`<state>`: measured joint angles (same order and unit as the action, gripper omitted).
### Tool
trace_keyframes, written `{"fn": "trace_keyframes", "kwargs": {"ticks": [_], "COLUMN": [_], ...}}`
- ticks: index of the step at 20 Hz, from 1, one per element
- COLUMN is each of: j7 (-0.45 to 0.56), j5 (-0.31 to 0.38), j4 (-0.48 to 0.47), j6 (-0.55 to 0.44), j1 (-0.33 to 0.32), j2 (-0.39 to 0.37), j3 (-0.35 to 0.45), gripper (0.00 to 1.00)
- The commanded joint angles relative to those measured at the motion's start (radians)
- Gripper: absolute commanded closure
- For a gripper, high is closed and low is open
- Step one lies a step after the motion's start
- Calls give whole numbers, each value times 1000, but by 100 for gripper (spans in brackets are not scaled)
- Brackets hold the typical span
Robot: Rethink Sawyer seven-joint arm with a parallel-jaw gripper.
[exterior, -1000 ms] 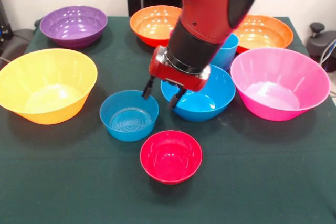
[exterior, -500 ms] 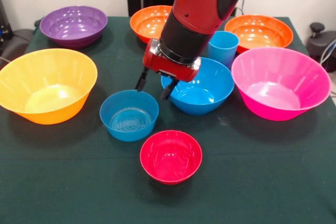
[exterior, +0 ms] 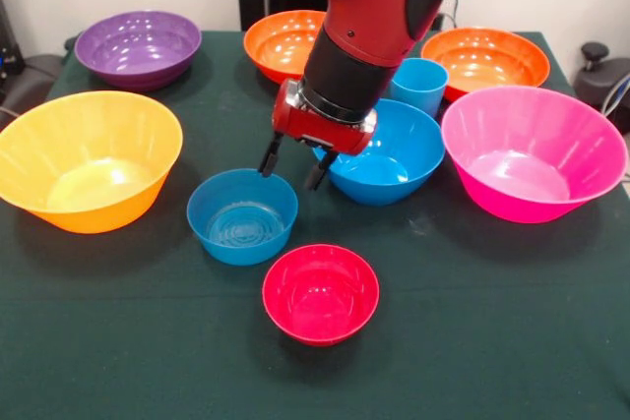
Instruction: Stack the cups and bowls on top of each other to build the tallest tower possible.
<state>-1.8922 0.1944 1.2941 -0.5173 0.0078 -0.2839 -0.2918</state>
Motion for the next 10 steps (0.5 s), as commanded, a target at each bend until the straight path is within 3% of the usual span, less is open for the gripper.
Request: {"fn": "trace_keyframes", "kwargs": {"ticks": [1,10], "j7": [39,50], "j5": [50,46], "j4": [3,-68], "j6": [15,-9], "j1": [-11,-25], "j2": [55,89], "j3": [154,160], "gripper": [0,0]}}
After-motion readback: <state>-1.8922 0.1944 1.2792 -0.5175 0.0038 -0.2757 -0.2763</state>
